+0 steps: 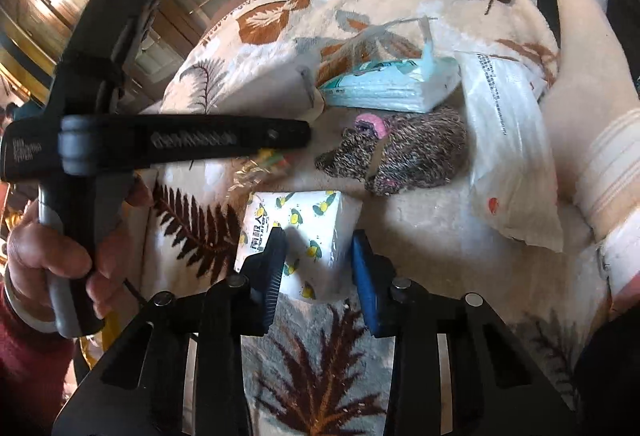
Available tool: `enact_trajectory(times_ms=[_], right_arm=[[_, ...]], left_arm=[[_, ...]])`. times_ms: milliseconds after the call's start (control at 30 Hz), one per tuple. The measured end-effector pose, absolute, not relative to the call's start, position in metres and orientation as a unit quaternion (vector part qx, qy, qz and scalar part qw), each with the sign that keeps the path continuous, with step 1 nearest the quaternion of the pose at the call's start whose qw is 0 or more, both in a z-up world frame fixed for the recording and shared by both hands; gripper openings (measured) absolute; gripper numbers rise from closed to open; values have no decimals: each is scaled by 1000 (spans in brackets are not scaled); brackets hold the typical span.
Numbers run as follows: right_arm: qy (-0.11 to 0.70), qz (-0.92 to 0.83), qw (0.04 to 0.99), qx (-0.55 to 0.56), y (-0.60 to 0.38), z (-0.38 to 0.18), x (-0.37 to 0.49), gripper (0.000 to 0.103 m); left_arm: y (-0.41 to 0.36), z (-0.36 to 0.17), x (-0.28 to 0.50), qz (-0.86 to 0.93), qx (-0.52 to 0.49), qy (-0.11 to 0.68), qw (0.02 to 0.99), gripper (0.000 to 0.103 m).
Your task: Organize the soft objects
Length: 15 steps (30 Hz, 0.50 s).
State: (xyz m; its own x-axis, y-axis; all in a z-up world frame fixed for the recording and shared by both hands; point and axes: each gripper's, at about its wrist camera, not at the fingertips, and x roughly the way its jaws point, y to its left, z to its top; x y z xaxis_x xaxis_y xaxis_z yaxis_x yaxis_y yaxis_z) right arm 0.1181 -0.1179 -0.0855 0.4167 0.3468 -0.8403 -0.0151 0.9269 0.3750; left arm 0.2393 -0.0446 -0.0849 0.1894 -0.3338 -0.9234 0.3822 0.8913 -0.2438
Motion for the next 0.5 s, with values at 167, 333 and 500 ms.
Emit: enact_trajectory(times_ms=[167,333,500], right_arm=[[533,120,820,173,-118,-87,115,28],[527,141,817,187,-115,-79,111,22],[525,147,813,207,-122,-77,101,22]], left_arm=[[-38,-82,231,-220,5,594,774,13],[-25,-71,226,-217,-17,583,783,13],[-19,-67,225,-203,-14,575,793,13]])
